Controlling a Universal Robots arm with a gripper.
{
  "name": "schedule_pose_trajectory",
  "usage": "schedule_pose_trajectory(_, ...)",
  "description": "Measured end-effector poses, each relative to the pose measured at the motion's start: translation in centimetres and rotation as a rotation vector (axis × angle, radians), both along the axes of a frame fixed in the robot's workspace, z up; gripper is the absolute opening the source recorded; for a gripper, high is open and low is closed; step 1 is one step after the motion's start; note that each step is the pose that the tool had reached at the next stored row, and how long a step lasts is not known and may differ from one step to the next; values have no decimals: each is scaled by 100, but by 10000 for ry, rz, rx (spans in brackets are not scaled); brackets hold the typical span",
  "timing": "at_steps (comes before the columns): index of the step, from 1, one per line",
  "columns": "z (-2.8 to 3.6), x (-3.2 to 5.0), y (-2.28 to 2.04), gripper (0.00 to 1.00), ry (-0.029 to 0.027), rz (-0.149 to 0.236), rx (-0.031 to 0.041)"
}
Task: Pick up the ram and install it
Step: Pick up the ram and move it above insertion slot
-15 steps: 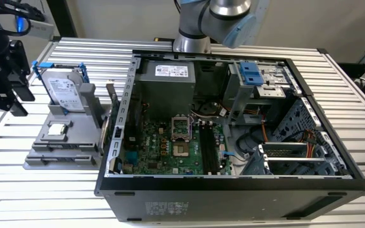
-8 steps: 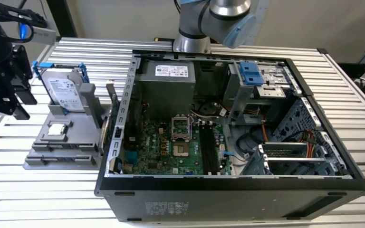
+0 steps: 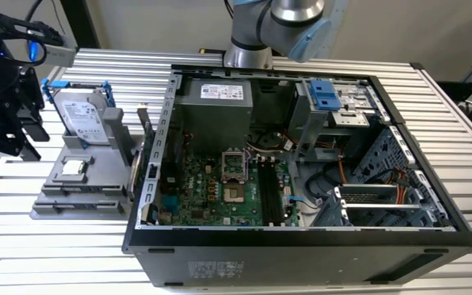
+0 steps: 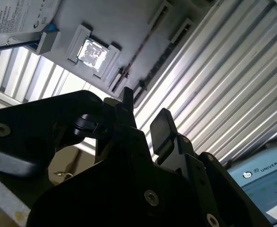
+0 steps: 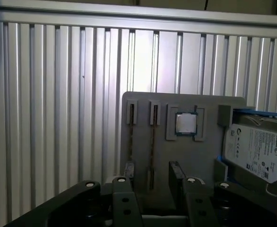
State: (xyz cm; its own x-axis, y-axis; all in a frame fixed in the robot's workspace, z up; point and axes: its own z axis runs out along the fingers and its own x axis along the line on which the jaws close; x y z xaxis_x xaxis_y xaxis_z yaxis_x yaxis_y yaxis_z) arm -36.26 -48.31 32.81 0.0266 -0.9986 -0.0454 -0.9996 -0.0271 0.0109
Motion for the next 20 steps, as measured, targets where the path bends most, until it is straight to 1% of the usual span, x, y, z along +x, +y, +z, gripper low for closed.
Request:
schedule_pose_trajectory(5, -63, -1, -27, 100, 0, -19, 0)
schedule_pose_trajectory(17, -219, 0, -32, 100, 0, -91, 0)
schedule_pose_trajectory(20, -250, 0, -50, 100, 1, -108, -1)
